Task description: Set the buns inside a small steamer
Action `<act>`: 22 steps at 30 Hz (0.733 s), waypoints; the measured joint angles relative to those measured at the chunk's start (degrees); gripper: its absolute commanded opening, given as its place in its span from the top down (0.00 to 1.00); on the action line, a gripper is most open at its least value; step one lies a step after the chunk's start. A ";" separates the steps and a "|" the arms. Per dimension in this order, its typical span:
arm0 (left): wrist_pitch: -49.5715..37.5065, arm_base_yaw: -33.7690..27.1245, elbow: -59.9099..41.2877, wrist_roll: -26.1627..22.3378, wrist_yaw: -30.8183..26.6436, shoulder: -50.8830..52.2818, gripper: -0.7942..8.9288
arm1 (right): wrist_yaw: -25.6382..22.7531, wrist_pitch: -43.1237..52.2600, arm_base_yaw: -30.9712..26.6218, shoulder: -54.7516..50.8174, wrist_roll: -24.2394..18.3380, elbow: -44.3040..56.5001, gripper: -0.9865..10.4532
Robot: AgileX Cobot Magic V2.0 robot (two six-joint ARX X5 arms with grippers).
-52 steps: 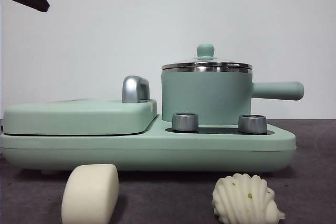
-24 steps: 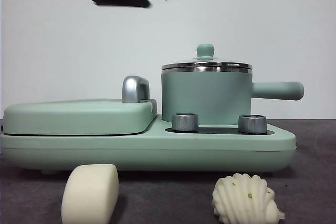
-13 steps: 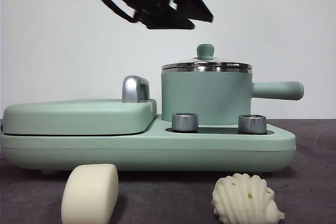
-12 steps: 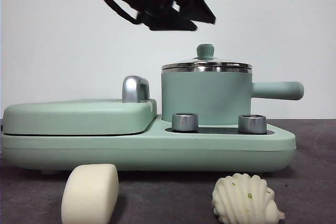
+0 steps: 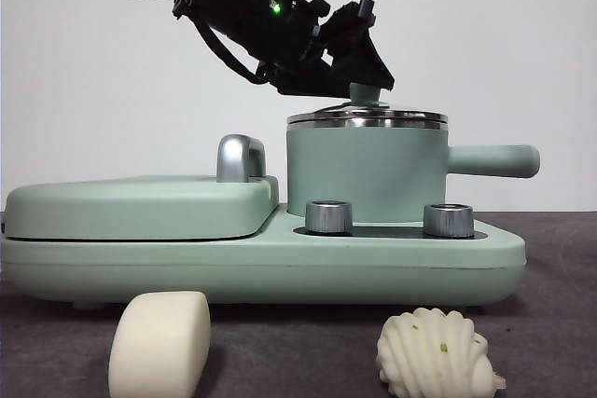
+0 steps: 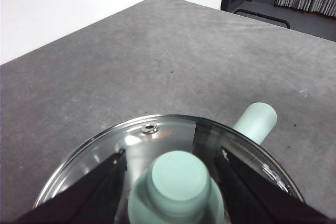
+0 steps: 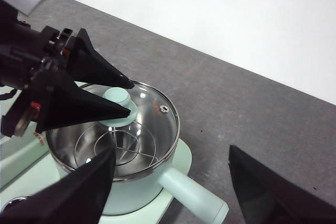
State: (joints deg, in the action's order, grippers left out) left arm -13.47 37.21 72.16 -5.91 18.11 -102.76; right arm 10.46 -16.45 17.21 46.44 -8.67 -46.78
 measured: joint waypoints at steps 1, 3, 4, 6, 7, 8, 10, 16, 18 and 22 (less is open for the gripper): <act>0.00 0.00 0.00 0.00 0.00 -0.04 0.63 | 0.00 0.00 0.00 0.00 0.00 0.00 0.61; 0.02 0.00 0.00 0.00 -0.02 -0.04 0.63 | 0.00 0.00 0.00 0.00 0.00 0.00 0.61; 0.11 0.00 0.00 0.00 -0.02 -0.04 0.63 | 0.00 0.00 0.00 0.00 0.00 0.00 0.61; 1.25 0.00 0.00 0.00 -0.02 -0.04 0.63 | 0.00 0.00 0.00 0.00 0.00 0.00 0.61; 1.84 0.00 0.00 0.00 -0.07 -0.04 0.63 | 0.00 0.02 0.00 0.00 0.00 0.00 0.61; 2.34 0.00 0.00 0.00 -0.09 -0.04 0.63 | 0.00 0.00 0.00 0.00 0.00 0.00 0.61; 2.67 0.00 0.00 0.00 -0.13 -0.04 0.65 | 0.00 0.00 0.00 0.00 0.00 0.00 0.61; 2.12 0.09 0.00 -0.04 -0.20 -0.04 0.91 | 0.00 0.00 0.00 0.00 0.00 0.00 0.61; 1.95 0.15 0.00 -0.09 -0.20 -0.04 0.91 | 0.00 -0.04 0.00 0.00 0.00 0.00 0.61; 1.68 0.31 0.00 -0.04 -0.22 -0.04 0.91 | 0.00 -0.79 0.00 0.00 0.00 0.00 0.61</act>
State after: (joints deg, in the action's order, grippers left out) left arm -11.79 37.52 72.16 -5.96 17.89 -102.80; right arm 10.46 -17.23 17.21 46.44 -8.67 -46.78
